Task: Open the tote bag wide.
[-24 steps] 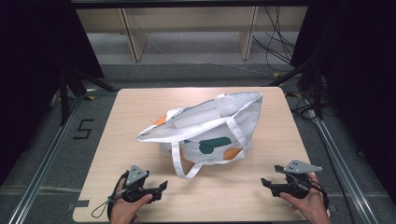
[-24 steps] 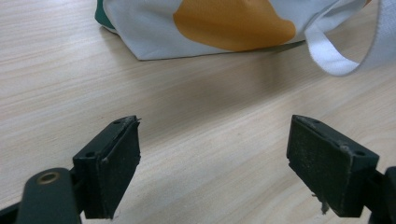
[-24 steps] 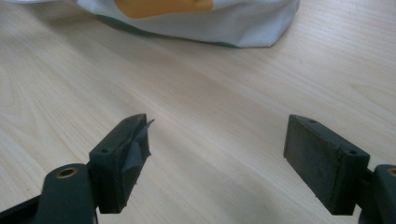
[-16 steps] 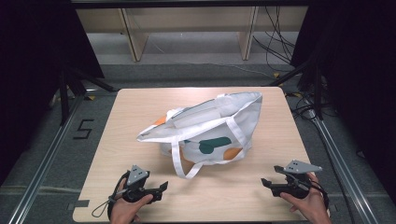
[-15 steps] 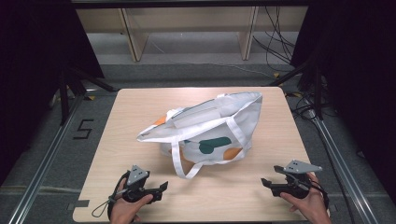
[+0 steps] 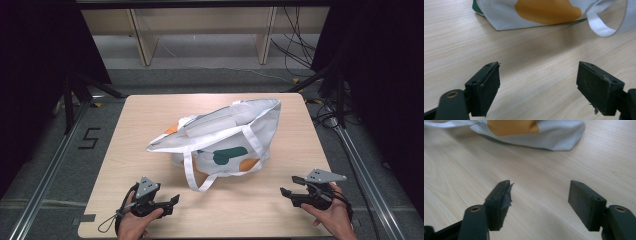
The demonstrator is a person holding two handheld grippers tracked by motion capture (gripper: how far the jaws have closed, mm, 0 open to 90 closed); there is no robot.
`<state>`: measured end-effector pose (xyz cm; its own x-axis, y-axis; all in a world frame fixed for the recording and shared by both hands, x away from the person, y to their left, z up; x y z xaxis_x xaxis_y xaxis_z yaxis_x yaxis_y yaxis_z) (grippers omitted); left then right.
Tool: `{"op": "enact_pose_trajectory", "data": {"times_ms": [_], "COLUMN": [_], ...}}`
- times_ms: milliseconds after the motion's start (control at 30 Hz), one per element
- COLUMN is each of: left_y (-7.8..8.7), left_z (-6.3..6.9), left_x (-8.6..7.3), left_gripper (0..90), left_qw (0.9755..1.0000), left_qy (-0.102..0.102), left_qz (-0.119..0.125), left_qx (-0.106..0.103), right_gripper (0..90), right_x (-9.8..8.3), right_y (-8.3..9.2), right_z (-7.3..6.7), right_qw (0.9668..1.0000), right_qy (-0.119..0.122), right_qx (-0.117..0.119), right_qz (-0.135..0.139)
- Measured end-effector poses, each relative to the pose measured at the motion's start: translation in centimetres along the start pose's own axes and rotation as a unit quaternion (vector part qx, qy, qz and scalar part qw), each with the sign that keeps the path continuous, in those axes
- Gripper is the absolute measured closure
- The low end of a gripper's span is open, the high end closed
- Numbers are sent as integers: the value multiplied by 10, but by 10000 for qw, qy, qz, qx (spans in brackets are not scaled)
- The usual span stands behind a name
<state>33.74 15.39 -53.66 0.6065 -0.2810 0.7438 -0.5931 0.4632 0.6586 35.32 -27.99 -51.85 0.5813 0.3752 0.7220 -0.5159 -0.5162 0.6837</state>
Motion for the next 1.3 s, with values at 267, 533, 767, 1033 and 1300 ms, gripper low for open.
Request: {"op": "enact_pose_trajectory", "data": {"times_ms": [267, 533, 767, 1033, 1300], "left_y": [1, 9, 18, 33, 36], "left_z": [3, 7, 5, 4, 0], "left_x": [1, 5, 26, 60, 102], "left_gripper": [332, 757, 883, 894, 894], "left_qw": [9984, 9993, 9981, 9962, 9943], "left_qy": [483, -44, -21, -191, -332], "left_qz": [106, 152, 406, 620, 719], "left_qx": [-277, -351, -460, -578, -713], "right_gripper": [423, 620, 865, 900, 900], "right_x": [10, 23, 47, 105, 160], "right_y": [2, 10, 16, 27, 39], "right_z": [-2, -2, 1, -13, -21], "right_qw": [10000, 9993, 9955, 9892, 9818], "right_qy": [40, 294, 821, 1273, 1641], "right_qx": [59, 104, 196, 314, 232], "right_qz": [37, 227, 433, 659, 929]}}
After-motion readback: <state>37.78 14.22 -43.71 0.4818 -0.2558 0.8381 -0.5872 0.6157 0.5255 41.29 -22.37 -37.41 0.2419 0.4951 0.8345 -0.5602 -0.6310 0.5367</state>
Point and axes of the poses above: each handheld gripper's, and its own axes: y roughly backward along the jaws, x roughly out of its top, z roughly to its right, the point moved 6 cm from there along -y, roughly forward along the jaws, and after that the axes turned 4 degrees about -z, right-handed, at the moved point
